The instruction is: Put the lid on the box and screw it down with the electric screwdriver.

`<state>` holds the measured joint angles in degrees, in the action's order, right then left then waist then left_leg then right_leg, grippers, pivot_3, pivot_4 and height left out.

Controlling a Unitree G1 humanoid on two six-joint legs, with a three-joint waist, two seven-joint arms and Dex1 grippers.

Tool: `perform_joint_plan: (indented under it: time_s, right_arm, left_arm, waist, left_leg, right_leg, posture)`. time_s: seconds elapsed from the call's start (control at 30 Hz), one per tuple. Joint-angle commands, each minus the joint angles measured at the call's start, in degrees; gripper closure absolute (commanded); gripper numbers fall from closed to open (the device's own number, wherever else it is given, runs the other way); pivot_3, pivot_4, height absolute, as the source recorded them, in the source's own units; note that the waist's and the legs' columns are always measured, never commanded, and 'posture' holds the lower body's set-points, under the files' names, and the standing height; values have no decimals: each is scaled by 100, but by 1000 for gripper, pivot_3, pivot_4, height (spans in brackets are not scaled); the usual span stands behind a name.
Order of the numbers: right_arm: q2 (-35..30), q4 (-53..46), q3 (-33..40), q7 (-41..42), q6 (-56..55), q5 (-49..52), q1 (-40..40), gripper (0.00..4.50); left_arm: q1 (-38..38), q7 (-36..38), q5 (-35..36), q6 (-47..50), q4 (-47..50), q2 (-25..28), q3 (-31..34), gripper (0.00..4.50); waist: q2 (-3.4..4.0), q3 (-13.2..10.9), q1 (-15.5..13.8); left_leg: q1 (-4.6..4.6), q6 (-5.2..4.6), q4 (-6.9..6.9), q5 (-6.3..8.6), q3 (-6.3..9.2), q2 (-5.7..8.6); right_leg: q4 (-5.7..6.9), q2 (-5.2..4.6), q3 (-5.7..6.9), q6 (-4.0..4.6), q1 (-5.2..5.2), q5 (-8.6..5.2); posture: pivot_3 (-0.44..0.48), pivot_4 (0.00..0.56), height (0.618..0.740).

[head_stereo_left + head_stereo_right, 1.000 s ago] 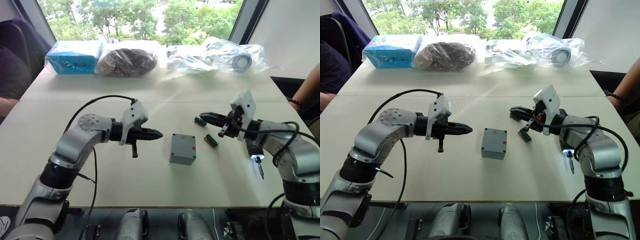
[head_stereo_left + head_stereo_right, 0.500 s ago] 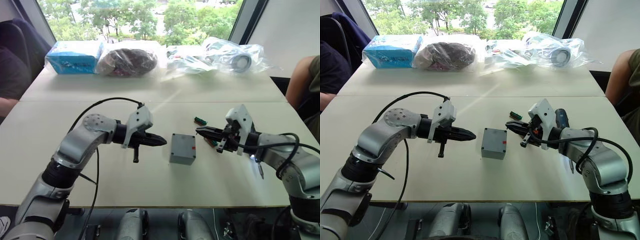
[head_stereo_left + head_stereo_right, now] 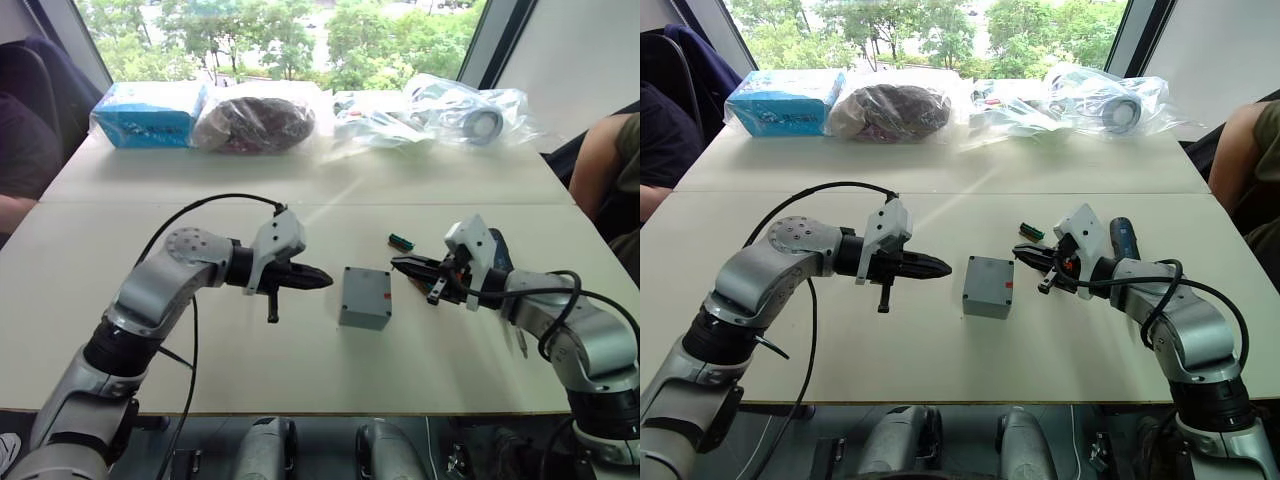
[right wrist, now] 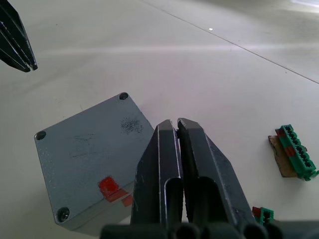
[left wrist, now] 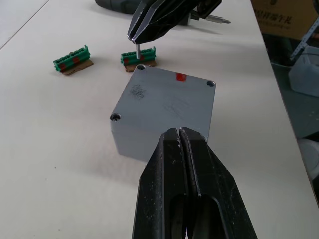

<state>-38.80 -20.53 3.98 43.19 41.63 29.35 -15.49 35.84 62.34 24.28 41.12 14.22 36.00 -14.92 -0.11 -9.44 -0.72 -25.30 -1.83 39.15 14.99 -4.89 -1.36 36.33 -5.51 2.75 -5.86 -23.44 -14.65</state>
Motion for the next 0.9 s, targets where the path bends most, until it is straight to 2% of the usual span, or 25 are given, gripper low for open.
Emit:
perform_joint_plan:
  time_s: [0.03, 0.9]
  right_arm:
    - [52, -118, -4, -38, -63, 28, -77, 4429]
    - [3, -140, -98, -90, -9, 14, 13, 4429]
  left_arm:
    - [18, -20, -9, -71, 20, 34, 99, 4500]
    - [-29, -113, -13, -115, 17, 21, 89, 4500]
  waist:
    - [0, 0, -1]
    - [0, 0, -1]
  left_leg:
    - [0, 0, 0, 0, 0, 0]
    - [0, 0, 0, 0, 0, 0]
  right_leg:
    - [0, 0, 0, 0, 0, 0]
    - [0, 0, 0, 0, 0, 0]
  posture:
    - [0, 150, 740]
    - [0, 150, 740]
